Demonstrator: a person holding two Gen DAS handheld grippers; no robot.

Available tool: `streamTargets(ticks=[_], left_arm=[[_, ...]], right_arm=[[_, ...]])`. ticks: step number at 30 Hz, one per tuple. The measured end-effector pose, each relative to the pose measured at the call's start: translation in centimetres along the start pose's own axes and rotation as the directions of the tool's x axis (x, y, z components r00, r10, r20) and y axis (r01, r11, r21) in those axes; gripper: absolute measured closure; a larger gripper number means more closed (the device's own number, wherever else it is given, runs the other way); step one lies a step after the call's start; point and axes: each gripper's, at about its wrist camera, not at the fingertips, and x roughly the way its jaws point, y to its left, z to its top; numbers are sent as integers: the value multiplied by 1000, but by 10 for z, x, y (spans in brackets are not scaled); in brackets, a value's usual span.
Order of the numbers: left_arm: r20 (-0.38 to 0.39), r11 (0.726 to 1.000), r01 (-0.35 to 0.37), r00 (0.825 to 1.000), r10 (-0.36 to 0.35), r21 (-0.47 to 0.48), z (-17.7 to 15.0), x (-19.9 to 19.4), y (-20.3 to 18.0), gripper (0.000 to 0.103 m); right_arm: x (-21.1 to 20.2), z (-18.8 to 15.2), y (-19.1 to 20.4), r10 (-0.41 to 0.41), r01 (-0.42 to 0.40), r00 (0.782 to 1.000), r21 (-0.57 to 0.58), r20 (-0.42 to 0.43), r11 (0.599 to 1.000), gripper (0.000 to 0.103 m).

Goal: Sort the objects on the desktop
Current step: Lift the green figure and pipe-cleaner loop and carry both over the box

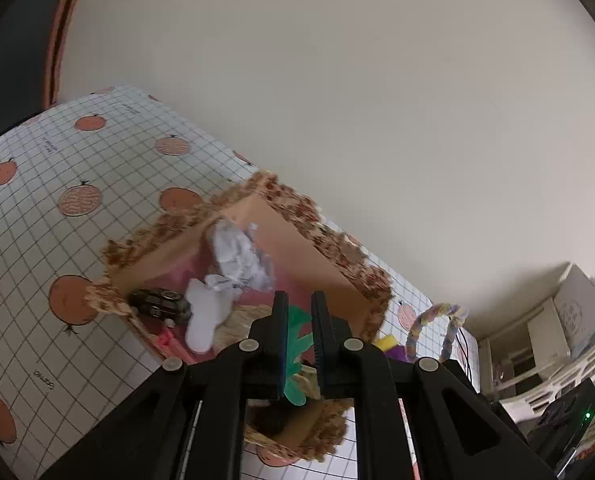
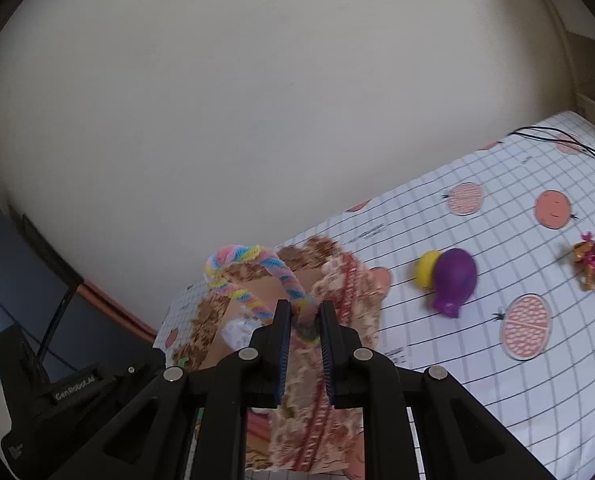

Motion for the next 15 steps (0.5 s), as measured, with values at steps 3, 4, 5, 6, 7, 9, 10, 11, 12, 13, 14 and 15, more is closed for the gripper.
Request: streamTargets(ticks=[3,4,5,6,7,9,10,11,12,13,14,15], left_arm=[[7,1000,-7,1000,7,-22,4,-3,10,92],[12,999,-9,1000,10,-32,6,-4,15,92],[14,999,-10,1000,11,-36,6,-4,17,92],[17,999,-11,1000,12,-42,8,-5,20,92],[23,999,-12,1000,13,-50,9,-6,23,92],[30,998,-12,999,14,-62,11,-8,28,92],[33,998,-11,999,14,-69,12,-9,31,92],[33,997,-10,999,13,-72,12,-10,32,92],[34,997,-10,999,13,-77,13,-10,34,92],[35,997,-10,999,13,-80,14,-10,36,92],[35,997,-10,999,13,-82,14,-10,37,92],[34,996,-10,999,13,-85,14,-10,38,92]], right_arm=[[10,-6,12,15,-16,1000,-25,-25,1000,87],[13,-8,16,24,-25,999,-38,-32,999,87],[16,-10,21,30,-32,999,-50,-40,998,87],[18,-12,26,34,-36,998,-61,-46,997,87],[20,-13,30,37,-41,998,-75,-49,996,87],[21,-16,37,40,-45,998,-99,-54,994,87],[22,-17,40,37,-43,998,-112,-56,993,87],[23,-18,42,34,-41,998,-120,-57,992,87],[24,-19,44,32,-40,998,-126,-59,991,87],[25,-20,45,31,-39,998,-128,-62,991,87],[27,-20,45,31,-40,997,-129,-64,991,87],[28,-20,45,32,-40,997,-129,-67,991,87]])
